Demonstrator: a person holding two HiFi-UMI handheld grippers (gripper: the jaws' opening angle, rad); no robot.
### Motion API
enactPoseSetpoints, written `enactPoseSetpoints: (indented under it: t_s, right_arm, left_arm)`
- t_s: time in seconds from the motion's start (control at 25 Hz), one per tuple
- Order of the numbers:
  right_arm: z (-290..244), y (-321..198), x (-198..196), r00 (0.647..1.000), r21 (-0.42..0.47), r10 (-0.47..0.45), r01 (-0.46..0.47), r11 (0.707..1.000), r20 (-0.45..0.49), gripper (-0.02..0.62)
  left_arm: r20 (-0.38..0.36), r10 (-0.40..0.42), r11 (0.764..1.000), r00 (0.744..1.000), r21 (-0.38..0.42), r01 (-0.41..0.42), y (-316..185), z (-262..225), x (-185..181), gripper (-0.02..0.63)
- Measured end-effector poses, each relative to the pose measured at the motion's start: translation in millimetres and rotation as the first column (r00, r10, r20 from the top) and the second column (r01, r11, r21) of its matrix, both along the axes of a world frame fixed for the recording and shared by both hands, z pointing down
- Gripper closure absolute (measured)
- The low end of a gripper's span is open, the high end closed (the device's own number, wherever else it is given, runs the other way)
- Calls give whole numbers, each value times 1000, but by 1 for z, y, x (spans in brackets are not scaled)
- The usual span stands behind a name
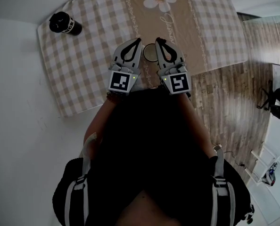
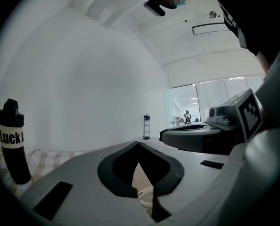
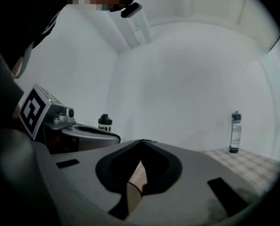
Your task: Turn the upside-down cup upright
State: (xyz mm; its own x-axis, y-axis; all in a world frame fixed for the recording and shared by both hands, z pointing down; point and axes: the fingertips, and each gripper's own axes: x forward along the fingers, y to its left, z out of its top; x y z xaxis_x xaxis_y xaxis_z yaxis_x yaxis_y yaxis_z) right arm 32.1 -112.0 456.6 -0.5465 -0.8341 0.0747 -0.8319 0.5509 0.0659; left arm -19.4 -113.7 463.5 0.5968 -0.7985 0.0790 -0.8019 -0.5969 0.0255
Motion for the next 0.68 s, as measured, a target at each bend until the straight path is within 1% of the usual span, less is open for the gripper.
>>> enactPoseSetpoints:
  t_s: [0.16,0.24,0.4,0.68]
  right_arm:
    - [3,-2,9,1000,-3,-7,7,1000,-17,597]
    - [4,-4,22,1000,-11,15,-15,1000,-7,597]
    - [4,-5,44,998,-14,49,-50,999,-24,597]
    - [6,-4,56,997,-13,73,-73,997,-35,597]
  left_arm:
    - [-5,-8,1000,1000,2,8,-2,-1,-3,606]
    - [3,-8,1000,1000,2,8,-1,0,-4,606]
    - [1,-7,1000,1000,0,7,1,2,-4,606]
    - [1,1,1000,1000,-5,-1,1,3,-2,606]
